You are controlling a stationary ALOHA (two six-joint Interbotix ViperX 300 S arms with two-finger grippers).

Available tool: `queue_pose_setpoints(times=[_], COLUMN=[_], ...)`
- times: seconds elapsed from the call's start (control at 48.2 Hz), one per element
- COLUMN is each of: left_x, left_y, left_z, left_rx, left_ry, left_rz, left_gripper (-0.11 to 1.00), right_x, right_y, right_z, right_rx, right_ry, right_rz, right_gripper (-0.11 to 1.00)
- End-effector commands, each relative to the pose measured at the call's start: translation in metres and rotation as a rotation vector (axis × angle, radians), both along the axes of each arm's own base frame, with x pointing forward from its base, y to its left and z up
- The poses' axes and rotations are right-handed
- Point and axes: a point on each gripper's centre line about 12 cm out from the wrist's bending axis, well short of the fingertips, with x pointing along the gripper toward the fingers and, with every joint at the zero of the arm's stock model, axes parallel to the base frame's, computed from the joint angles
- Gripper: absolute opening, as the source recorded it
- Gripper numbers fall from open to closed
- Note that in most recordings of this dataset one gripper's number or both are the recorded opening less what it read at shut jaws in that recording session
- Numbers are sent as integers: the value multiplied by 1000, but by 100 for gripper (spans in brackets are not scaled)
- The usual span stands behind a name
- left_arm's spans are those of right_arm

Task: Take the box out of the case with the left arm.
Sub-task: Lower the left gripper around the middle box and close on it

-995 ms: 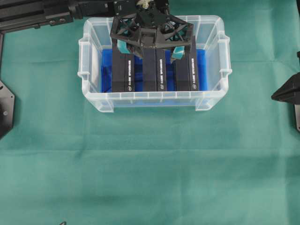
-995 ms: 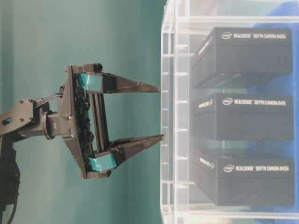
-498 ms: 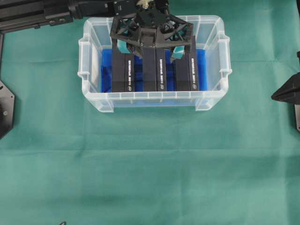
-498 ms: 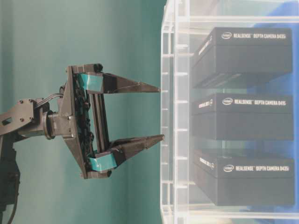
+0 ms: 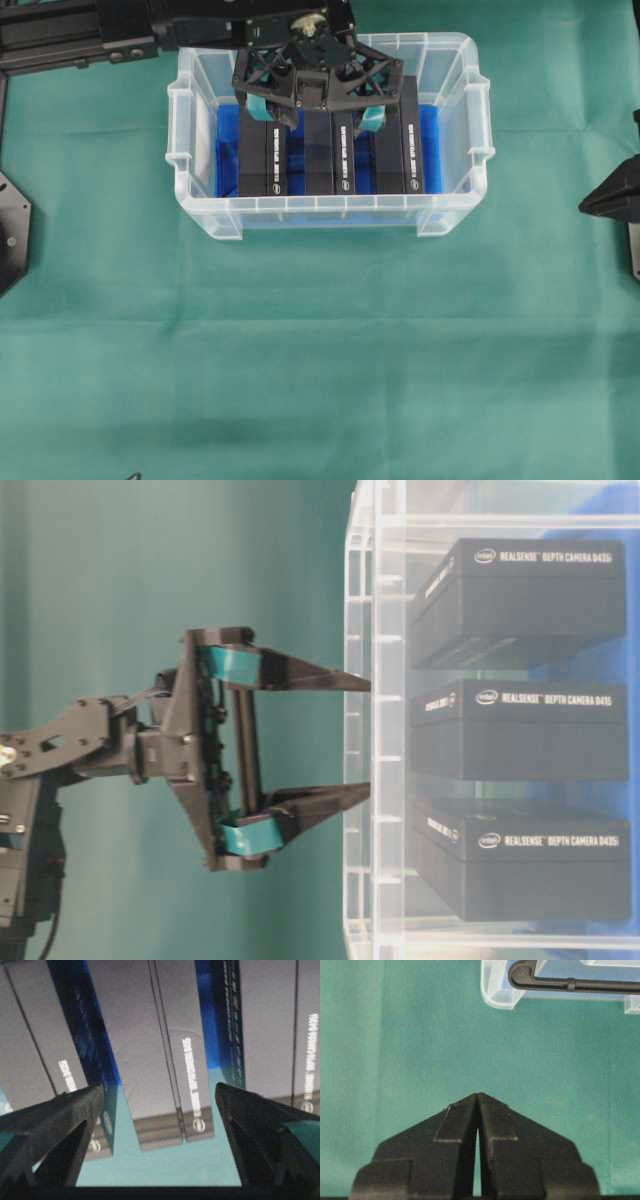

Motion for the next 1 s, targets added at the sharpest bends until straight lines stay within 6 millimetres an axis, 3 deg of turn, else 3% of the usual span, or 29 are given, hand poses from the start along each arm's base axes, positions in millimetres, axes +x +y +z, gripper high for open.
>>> queue_pose_setpoints(times=[0.0, 0.974], left_x=[-1, -3], left_y=[-1, 2], left_z=[11, -20], left_rx=[15, 45], left_ry=[-44, -74], left_rz=[0, 19], left_gripper=[98, 98], right_x=[4, 3], right_y=[0, -1], right_z=[8, 7], right_rx=[-1, -3], right_ry=[-20, -5], right_rz=[-3, -2], right_gripper=[2, 2])
